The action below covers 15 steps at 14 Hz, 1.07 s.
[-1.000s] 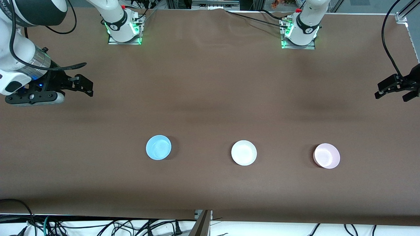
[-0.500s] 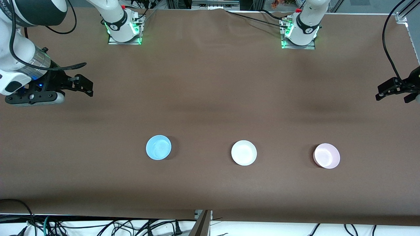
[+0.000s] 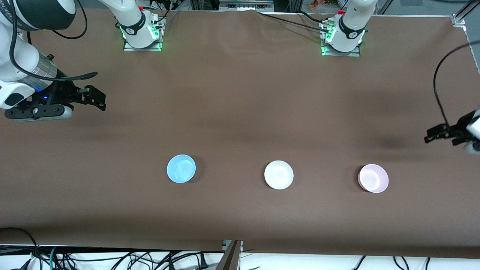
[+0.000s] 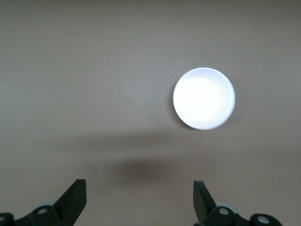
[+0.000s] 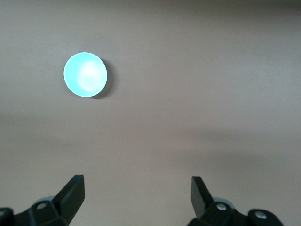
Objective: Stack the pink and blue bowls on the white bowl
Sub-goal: 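Reach the right gripper to the blue bowl while the left gripper reaches the pink bowl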
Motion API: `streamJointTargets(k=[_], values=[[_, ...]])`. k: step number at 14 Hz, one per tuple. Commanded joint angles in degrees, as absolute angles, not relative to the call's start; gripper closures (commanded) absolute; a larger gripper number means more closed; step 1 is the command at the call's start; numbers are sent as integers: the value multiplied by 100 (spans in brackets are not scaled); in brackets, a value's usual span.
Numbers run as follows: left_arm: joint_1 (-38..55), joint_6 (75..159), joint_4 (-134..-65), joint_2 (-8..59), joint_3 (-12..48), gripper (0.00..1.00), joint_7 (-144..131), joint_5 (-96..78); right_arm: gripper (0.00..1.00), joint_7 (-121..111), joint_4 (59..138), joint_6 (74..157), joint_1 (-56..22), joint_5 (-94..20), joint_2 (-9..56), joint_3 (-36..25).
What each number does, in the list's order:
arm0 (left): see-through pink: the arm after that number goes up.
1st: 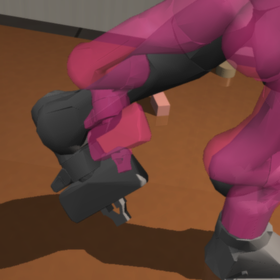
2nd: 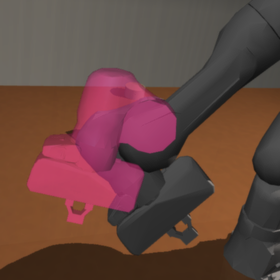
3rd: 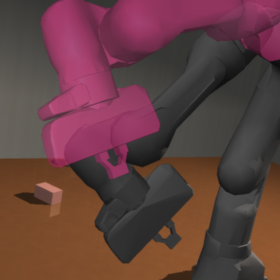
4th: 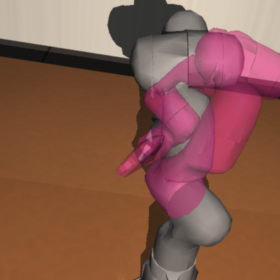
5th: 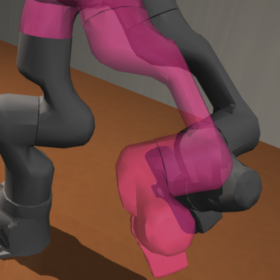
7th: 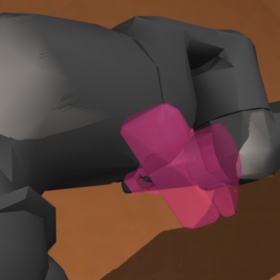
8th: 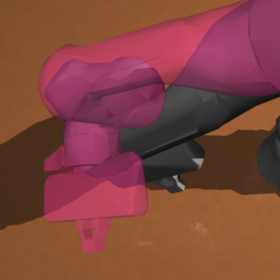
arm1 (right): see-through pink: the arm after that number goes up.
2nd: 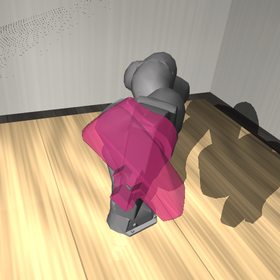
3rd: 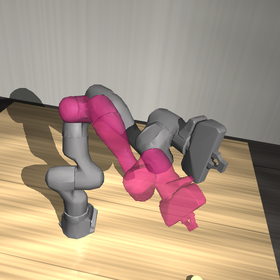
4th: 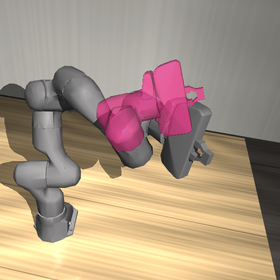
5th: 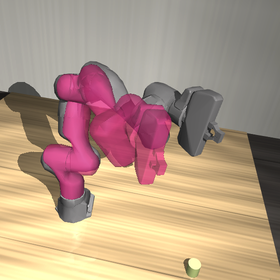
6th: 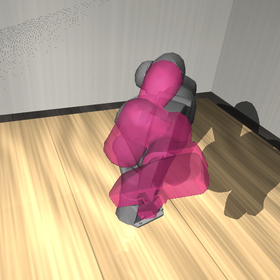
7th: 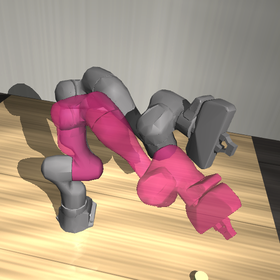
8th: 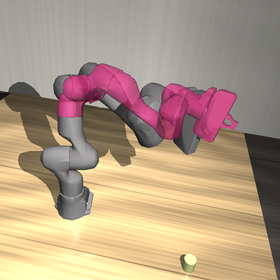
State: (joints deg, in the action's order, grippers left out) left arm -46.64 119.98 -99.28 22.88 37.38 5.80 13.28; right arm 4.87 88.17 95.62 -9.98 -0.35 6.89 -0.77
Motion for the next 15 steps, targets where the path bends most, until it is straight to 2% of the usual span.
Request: streamJointTargets(k=[1,4,8,11,15], values=[[-4037,12329,-9738,3056,3771,0,-1083,2211,0,554,8824,9527,-984,-26,659,-62],[-3491,12410,-9467,3707,3744,0,-2703,3435,0,554,8807,9536,-984,-26,659,-62],[-3261,12559,-8984,4375,3429,0,-2866,3489,0,554,8807,9562,-984,-53,668,-70],[-3252,13216,-8938,4675,3113,0,-2830,3489,0,518,8789,9598,-958,-332,764,-62],[-2717,13412,-8736,4887,2681,0,-2935,3445,0,439,8693,9947,-958,-642,1501,-62]])
